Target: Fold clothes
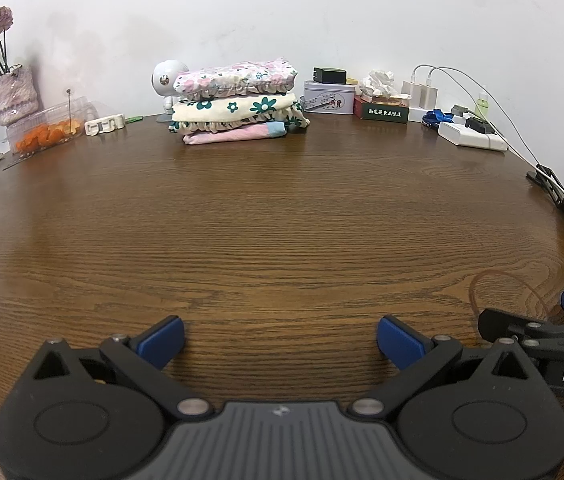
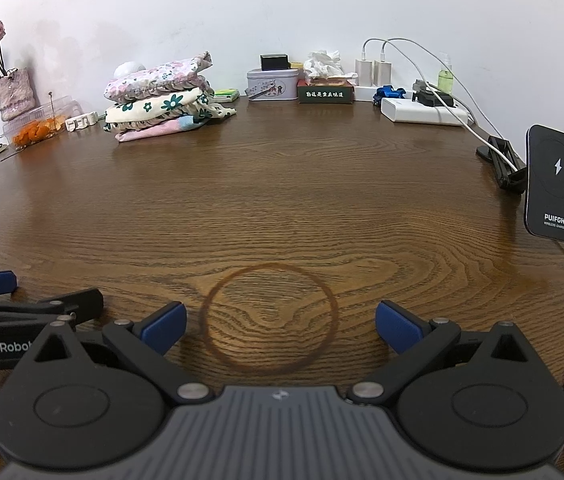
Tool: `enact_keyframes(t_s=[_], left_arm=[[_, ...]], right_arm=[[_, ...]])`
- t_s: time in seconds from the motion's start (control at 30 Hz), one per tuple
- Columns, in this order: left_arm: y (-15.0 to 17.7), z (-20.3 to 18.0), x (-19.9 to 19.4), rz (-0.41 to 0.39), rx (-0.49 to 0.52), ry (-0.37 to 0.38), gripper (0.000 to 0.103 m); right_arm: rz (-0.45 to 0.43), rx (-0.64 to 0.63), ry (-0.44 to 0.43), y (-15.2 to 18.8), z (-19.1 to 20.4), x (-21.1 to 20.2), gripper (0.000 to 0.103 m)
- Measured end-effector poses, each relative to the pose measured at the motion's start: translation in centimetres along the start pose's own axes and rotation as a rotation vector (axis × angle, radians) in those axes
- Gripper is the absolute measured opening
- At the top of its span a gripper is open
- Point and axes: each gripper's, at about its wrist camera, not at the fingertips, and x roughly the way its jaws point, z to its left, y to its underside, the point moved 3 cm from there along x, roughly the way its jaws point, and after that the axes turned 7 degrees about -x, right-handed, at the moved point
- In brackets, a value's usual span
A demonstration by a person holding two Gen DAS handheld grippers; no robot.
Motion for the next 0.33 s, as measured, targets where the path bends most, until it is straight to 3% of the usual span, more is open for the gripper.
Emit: enact_keyframes(t_s=[0.33], left_arm=[[-0.02, -0.01, 0.01, 0.0, 0.002, 0.001, 0.103]], right_arm=[[0.002, 0.001, 0.007, 0.01, 0.03, -0.02, 0.102]])
